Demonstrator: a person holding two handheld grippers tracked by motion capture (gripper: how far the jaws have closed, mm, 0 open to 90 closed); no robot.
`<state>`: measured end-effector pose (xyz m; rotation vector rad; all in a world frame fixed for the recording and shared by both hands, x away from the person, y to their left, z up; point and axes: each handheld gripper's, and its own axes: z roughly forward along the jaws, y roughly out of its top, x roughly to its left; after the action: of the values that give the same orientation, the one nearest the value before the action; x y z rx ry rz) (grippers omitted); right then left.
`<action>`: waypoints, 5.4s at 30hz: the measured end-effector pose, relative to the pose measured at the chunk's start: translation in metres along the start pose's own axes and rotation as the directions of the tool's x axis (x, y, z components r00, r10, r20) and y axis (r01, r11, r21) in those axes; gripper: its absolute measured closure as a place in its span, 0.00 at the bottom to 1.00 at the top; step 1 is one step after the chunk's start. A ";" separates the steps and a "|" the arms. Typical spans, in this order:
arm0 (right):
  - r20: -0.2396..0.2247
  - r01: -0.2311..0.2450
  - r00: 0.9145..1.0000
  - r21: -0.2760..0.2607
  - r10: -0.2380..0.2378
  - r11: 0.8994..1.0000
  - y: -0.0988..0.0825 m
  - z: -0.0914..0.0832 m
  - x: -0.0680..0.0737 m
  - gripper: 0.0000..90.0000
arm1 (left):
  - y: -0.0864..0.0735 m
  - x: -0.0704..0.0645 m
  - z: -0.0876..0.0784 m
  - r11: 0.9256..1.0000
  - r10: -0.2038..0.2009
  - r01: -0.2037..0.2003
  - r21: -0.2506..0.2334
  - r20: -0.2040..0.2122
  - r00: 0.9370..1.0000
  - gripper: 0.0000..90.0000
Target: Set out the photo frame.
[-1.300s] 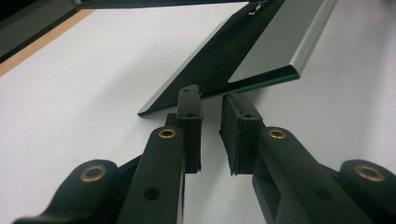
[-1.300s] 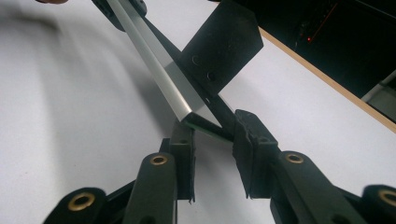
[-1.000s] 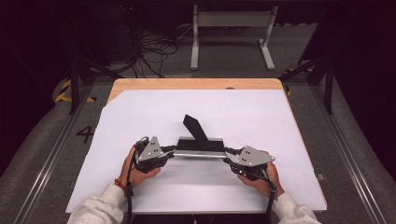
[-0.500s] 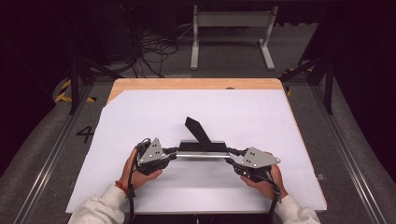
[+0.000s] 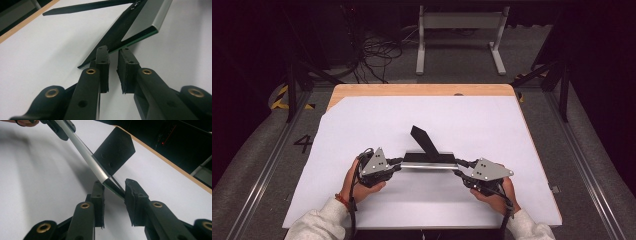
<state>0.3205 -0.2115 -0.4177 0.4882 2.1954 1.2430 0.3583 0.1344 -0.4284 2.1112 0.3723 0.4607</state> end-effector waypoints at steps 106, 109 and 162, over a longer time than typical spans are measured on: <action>-0.010 -0.301 0.953 -0.124 0.302 0.945 0.005 0.020 -0.036 0.80 | 0.007 0.023 0.020 0.983 -0.159 0.159 -0.092 0.009 0.987 0.89; -0.011 -0.301 0.953 -0.116 0.301 0.947 0.003 0.021 -0.036 0.80 | 0.005 0.023 0.021 0.985 -0.156 0.157 -0.076 0.017 0.988 0.89; 0.011 -0.332 0.943 0.031 0.332 0.943 -0.029 0.038 -0.031 0.84 | -0.009 0.020 0.043 0.985 -0.162 0.160 0.067 0.025 0.986 0.86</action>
<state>0.3674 -0.2181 -0.4490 0.9052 2.1921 1.3731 0.3950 0.1164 -0.4546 2.1282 0.5421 0.3252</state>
